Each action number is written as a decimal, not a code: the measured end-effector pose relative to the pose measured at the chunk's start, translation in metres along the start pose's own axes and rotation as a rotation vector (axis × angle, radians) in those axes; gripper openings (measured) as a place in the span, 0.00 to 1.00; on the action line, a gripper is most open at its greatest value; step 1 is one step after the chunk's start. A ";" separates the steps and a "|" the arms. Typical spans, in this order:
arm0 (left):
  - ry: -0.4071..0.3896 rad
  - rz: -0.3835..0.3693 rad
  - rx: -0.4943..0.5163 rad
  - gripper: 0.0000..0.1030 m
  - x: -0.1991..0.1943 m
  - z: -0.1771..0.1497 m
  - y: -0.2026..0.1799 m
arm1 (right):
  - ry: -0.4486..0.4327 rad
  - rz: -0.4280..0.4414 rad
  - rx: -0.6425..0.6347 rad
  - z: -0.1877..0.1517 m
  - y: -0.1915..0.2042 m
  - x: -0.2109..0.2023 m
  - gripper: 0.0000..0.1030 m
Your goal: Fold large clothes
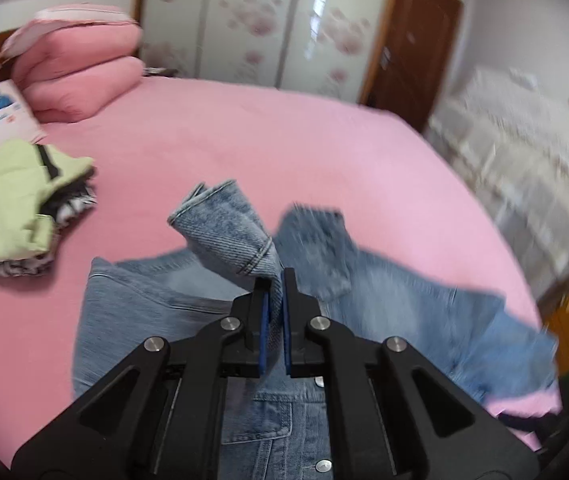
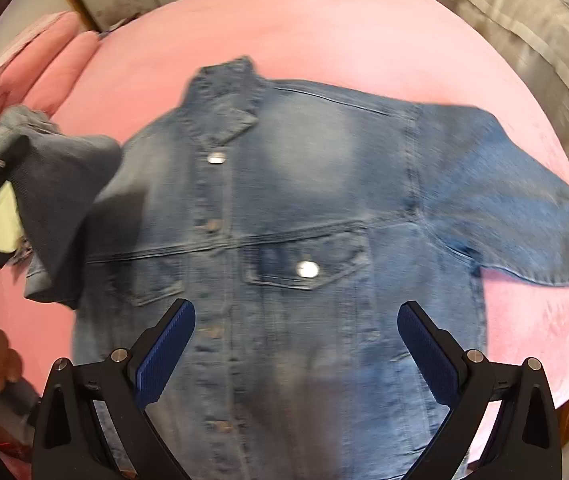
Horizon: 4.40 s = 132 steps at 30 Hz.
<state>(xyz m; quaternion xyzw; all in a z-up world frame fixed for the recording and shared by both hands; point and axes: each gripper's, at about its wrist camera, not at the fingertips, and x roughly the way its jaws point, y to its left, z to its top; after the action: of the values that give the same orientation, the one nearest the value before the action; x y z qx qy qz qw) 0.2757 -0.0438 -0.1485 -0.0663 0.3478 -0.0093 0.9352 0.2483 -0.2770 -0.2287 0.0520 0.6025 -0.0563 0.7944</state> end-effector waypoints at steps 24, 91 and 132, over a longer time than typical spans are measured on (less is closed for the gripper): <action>0.333 -0.541 0.024 0.58 0.051 0.000 -0.024 | 0.020 0.004 -0.025 0.006 0.004 0.031 1.00; 0.712 0.242 -0.380 0.58 0.052 -0.115 0.230 | -0.031 0.144 0.346 0.048 -0.057 0.095 0.13; 0.622 0.295 -0.220 0.38 0.079 -0.053 0.151 | -0.238 -0.025 -0.232 0.064 0.034 0.050 0.29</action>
<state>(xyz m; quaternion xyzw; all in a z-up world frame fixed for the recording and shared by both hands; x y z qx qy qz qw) 0.2965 0.0944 -0.2594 -0.1094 0.6206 0.1435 0.7631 0.3273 -0.2542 -0.2589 -0.0546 0.5073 -0.0019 0.8600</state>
